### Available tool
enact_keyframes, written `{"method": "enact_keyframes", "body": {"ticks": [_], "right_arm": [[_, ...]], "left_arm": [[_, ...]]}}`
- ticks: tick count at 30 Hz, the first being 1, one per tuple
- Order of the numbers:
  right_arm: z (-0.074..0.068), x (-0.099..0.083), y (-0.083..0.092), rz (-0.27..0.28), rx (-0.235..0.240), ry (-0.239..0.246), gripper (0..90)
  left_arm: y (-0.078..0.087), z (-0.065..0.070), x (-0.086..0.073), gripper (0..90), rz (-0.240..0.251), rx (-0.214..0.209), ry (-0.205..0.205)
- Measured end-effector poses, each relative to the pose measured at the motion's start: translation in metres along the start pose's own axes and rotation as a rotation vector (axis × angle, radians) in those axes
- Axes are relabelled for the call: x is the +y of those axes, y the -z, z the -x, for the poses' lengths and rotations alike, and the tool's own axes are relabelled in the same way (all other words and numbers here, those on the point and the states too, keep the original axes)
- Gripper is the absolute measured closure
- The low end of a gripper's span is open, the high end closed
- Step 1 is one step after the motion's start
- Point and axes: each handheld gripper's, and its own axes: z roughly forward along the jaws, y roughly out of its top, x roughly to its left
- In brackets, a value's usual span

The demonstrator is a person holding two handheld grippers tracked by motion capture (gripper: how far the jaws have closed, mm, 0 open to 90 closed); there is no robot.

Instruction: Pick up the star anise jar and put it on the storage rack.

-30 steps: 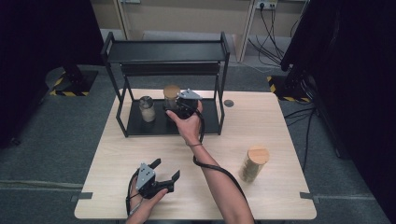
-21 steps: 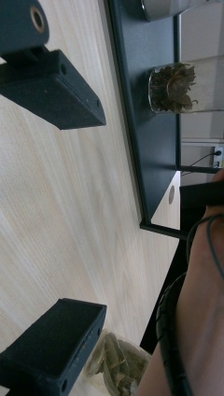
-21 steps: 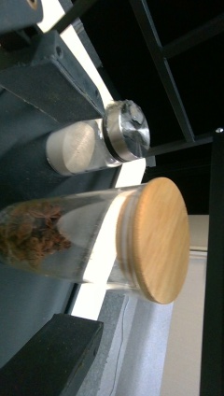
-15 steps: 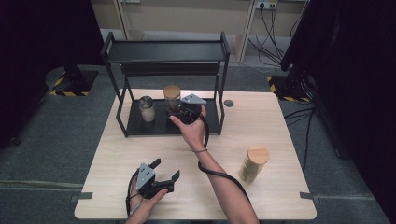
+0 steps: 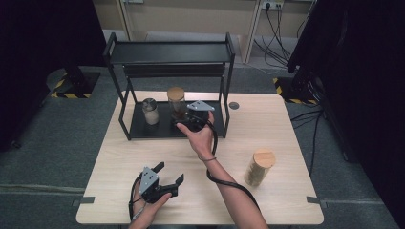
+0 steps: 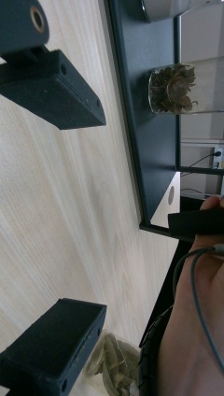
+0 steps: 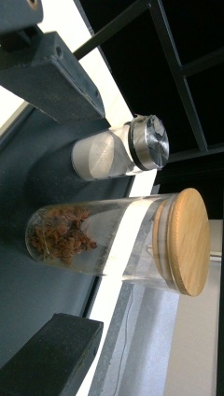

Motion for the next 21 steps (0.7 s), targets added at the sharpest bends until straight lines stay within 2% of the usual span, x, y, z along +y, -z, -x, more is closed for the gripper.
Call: {"method": "enact_keyframes", "body": {"ticks": [21], "right_arm": [[-0.003,-0.013,0.017,-0.008,0.017,0.015,1.7]], "left_arm": [[0.0,0.001,0.0,8.2,-0.001,0.002,-0.004]]}}
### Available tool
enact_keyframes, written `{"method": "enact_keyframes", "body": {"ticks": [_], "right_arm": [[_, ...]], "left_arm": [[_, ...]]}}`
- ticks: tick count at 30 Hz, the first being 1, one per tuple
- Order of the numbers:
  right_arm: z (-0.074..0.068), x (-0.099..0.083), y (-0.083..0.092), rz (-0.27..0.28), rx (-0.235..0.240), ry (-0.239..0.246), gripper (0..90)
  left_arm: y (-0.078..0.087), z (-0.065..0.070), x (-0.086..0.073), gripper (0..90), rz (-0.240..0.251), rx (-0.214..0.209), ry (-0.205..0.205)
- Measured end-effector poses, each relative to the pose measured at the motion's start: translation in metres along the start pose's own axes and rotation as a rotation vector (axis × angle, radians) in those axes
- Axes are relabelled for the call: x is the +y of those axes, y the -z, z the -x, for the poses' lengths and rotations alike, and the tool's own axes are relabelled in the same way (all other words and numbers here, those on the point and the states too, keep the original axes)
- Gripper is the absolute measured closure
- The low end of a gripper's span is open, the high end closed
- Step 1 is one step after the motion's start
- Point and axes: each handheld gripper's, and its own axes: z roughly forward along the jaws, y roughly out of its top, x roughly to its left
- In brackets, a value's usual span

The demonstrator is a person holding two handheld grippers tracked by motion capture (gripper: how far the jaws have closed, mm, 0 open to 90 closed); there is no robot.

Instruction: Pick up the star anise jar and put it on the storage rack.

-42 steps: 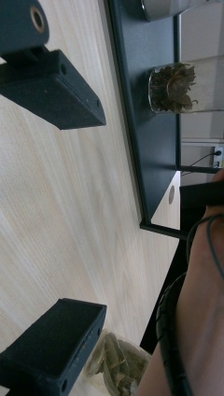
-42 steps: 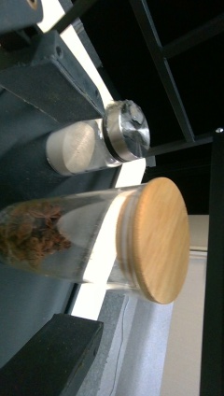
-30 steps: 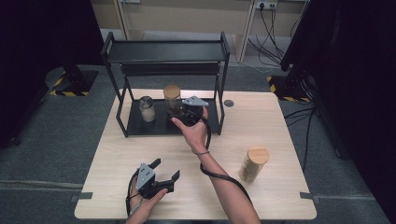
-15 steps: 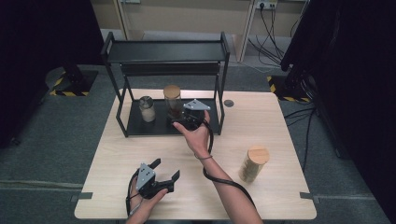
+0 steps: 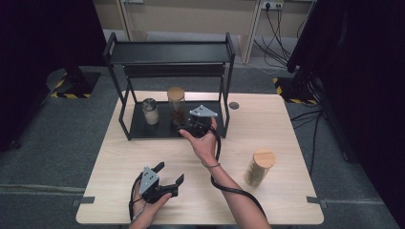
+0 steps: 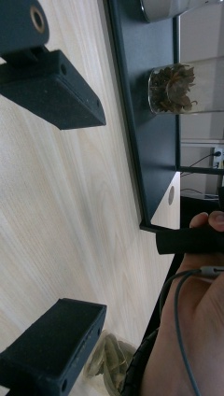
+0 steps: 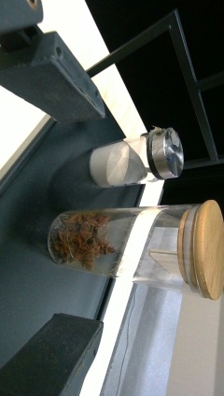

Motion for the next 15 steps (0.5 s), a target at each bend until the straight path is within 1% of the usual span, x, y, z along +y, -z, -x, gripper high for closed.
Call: {"method": "enact_keyframes", "body": {"ticks": [15], "right_arm": [[-0.003,-0.01,0.015,-0.009,0.017,0.007,1.7]], "left_arm": [[0.0,0.0,0.0,8.2,-0.001,0.001,-0.002]]}}
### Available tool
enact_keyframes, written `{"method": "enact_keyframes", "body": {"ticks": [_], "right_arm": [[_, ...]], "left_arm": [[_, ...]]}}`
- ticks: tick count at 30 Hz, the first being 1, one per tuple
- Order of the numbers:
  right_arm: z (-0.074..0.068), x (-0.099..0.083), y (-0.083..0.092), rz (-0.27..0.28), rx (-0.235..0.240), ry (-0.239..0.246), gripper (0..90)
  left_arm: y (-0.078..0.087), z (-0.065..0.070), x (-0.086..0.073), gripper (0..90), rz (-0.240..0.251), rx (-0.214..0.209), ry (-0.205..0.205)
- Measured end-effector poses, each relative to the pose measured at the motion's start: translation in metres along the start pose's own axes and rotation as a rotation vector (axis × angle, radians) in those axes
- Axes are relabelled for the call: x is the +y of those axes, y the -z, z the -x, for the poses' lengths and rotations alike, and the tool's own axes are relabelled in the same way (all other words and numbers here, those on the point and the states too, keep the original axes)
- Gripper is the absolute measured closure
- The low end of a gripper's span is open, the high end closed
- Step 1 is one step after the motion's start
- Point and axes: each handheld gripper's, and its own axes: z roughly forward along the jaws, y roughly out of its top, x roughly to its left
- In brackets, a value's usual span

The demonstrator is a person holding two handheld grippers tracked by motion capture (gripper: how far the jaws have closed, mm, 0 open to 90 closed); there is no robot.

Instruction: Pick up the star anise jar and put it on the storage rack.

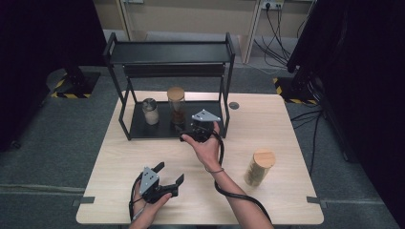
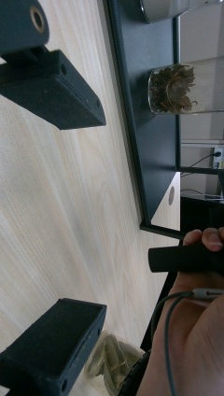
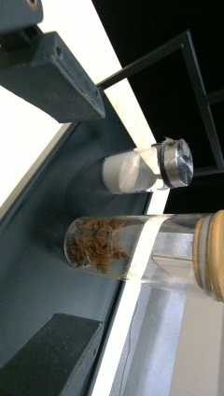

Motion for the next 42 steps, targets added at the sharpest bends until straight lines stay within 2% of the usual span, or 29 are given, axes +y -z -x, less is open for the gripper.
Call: {"method": "enact_keyframes", "body": {"ticks": [22,42], "right_arm": [[0.001,-0.016,0.023,-0.009,0.024,-0.013,1.6],[0.0,-0.034,0.049,-0.028,0.043,0.007,1.7]], "left_arm": [[0.0,0.0,0.0,8.2,0.001,0.002,0.001],[0.0,0.0,0.0,8.2,0.001,0.004,0.002]]}}
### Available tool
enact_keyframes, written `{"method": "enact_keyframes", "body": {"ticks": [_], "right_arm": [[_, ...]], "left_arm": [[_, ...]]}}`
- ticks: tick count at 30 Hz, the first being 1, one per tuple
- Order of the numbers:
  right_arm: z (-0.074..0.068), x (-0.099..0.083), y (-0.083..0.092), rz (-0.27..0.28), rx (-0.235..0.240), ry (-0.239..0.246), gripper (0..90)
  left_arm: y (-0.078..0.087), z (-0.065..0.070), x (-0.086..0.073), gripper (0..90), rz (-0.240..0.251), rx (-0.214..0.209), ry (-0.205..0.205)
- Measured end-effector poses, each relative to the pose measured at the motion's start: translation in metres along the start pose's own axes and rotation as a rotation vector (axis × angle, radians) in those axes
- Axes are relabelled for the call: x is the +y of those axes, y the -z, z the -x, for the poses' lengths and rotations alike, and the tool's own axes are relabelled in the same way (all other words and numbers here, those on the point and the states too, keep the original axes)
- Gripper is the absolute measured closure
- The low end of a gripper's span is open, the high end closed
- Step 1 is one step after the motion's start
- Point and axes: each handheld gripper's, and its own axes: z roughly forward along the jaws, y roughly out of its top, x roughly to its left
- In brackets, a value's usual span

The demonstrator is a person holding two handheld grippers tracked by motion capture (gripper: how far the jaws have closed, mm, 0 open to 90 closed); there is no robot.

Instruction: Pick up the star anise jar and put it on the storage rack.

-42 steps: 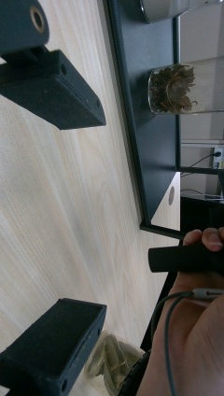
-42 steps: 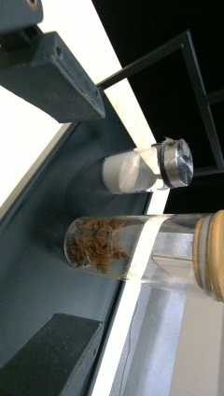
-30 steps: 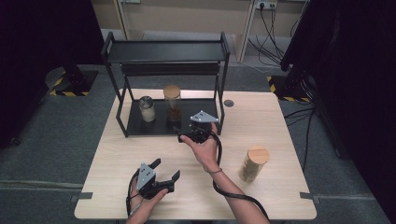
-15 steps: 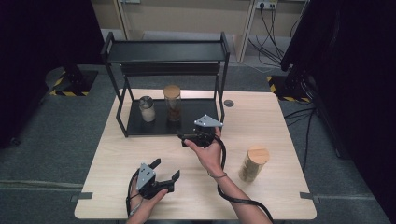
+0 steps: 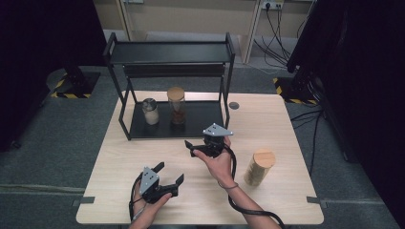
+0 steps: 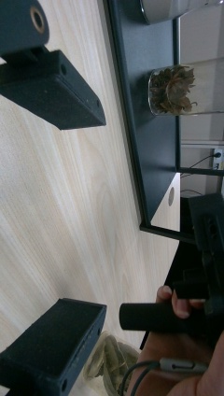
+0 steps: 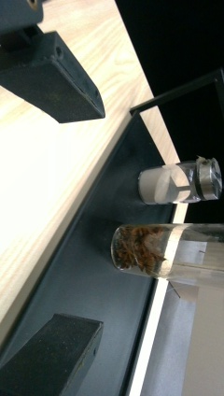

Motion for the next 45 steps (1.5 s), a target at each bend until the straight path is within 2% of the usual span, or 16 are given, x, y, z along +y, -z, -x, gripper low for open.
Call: {"method": "enact_keyframes", "body": {"ticks": [24,30,45], "right_arm": [[-0.004,-0.021,0.04,-0.003,0.008,0.035,1.9],[-0.005,-0.031,0.053,-0.012,0.014,0.042,2.0],[-0.005,-0.047,0.082,0.01,0.027,0.053,2.0]], "left_arm": [[0.0,0.0,0.0,8.3,0.0,0.005,0.001],[0.0,0.0,0.0,8.3,0.001,0.004,0.003],[0.0,0.0,0.0,8.3,-0.001,0.009,0.003]]}}
